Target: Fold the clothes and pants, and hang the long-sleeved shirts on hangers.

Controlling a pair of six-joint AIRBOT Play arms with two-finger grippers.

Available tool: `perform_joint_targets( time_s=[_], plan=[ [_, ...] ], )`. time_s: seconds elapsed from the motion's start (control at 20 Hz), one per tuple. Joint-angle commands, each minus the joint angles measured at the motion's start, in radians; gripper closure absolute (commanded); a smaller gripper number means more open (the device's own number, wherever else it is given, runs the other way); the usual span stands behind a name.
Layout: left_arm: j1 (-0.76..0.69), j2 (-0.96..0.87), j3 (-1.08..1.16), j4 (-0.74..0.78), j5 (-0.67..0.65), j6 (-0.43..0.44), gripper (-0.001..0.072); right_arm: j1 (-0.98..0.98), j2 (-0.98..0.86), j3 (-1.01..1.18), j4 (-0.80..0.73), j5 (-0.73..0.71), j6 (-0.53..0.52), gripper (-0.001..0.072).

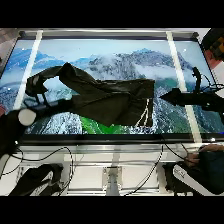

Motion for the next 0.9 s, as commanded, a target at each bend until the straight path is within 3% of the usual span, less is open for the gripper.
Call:
perform_joint_targets(
  time_s=[0.0,0.05,0.1,0.15,0.35,0.45,0.75,0.85],
  plan=[
    [0.032,0.076,-0.177,-0.01,0.079,-0.191,0.0692,-0.009,0.029,-0.037,0.003,-0.012,-0.007,0.0598],
    [0.032,0.071,-0.199,-0.01,0.095,-0.232,0.0589,-0.009,0.026,-0.037,0.003,-0.015,-0.004,0.0408],
    [0.033,0.062,-0.219,-0.01,0.131,-0.275,0.0313,-0.009,0.025,-0.037,0.002,-0.022,0.003,0.0233],
    [0.033,0.05,-0.233,-0.01,0.171,-0.327,0.0118,-0.009,0.025,-0.037,0.002,-0.029,0.003,0.0149],
    [0.033,-0.058,-0.245,-0.014,0.314,-0.49,0.0112,-0.009,0.025,-0.037,0.003,-0.029,0.003,0.0149],
    [0.033,-0.125,-0.245,-0.014,0.367,-0.537,0.019,-0.009,0.026,-0.036,0.003,-0.026,0.006,0.015],
    [0.032,-0.227,-0.245,-0.108,0.504,-0.545,0.0206,-0.009,0.026,-0.036,0.004,-0.001,0.037,0.015],
    [0.032,-0.245,-0.245,-0.117,0.477,-0.545,0.0219,-0.009,0.026,-0.036,0.004,0.001,0.037,0.015]
  ],
)
